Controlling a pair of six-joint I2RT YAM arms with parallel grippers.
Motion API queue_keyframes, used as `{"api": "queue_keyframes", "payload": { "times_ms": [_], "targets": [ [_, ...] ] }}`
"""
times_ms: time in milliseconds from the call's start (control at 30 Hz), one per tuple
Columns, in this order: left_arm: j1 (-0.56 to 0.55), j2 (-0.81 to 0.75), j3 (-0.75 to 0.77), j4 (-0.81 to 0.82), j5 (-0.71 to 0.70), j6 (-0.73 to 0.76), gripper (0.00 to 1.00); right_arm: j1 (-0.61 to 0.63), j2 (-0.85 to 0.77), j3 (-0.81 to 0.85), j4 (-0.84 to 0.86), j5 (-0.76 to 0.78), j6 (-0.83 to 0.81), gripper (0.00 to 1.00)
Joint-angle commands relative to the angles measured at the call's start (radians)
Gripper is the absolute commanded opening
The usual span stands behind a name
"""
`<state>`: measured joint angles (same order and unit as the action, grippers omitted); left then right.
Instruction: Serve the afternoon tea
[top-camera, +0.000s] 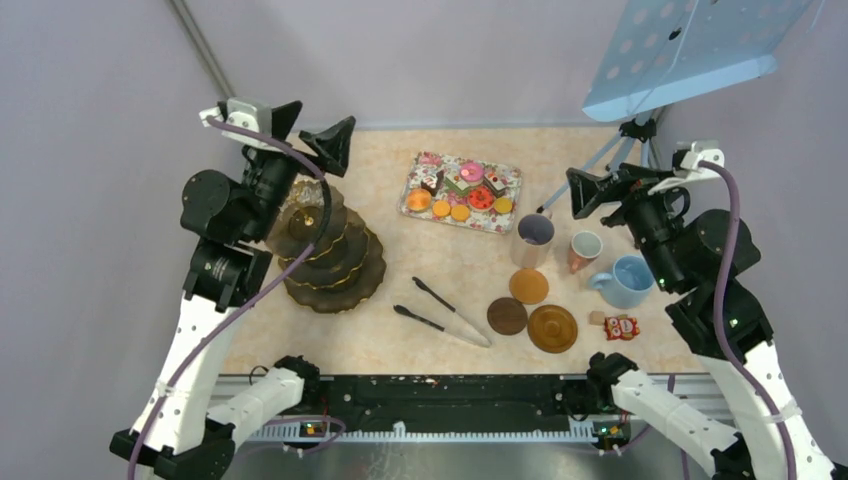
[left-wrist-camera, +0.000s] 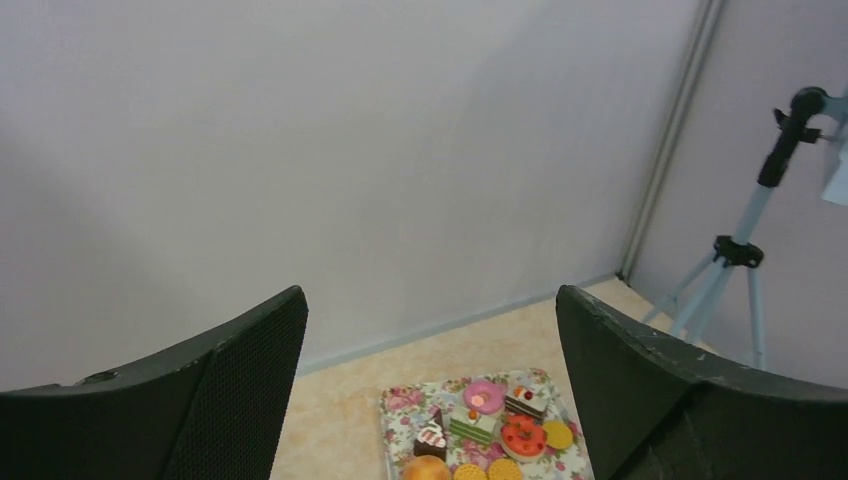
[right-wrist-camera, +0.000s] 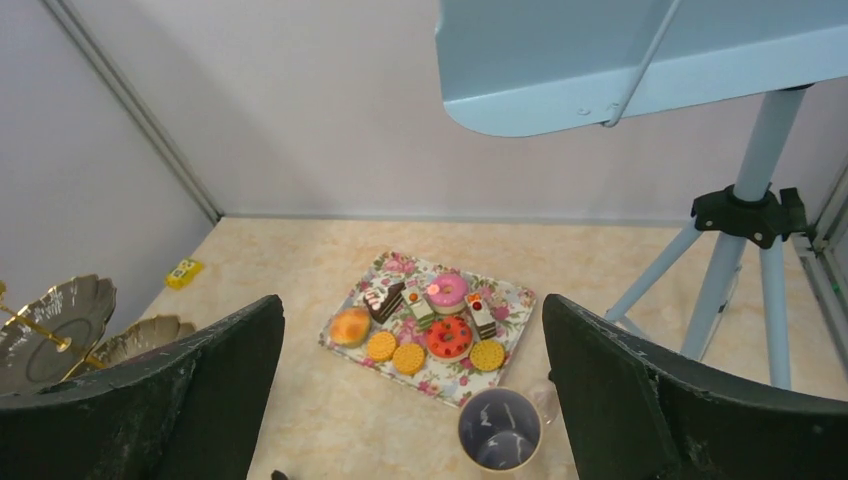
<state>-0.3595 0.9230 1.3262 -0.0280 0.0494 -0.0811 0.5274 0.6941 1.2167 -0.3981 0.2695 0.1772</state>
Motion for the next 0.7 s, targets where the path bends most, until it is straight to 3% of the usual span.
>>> {"api": "queue_keyframes", "payload": {
  "times_ms": [0, 200, 367, 567, 667],
  "targets": [
    [-0.004, 0.056, 0.041, -0.007, 0.18, -0.046, 0.99, 0.007, 0.041, -0.019, 0.015, -0.072, 0.05, 0.99],
    [-0.013, 0.115, 0.014, 0.019, 0.375, -0.116, 0.99, 0.007, 0.145, -0.063, -0.027, -0.274, 0.055, 0.99],
    [-0.066, 0.145, -0.012, 0.058, 0.426, -0.094, 0.99, 0.052, 0.256, -0.137, 0.007, -0.523, 0.076, 0.99],
    [-0.106, 0.123, -0.063, 0.081, 0.388, -0.042, 0.99, 0.347, 0.468, -0.154, 0.013, -0.339, 0.05, 0.98],
    [-0.11, 0.089, -0.107, 0.085, 0.377, -0.023, 0.99, 0.436, 0.582, -0.158, 0.022, -0.292, 0.041, 0.91]
  ]
}}
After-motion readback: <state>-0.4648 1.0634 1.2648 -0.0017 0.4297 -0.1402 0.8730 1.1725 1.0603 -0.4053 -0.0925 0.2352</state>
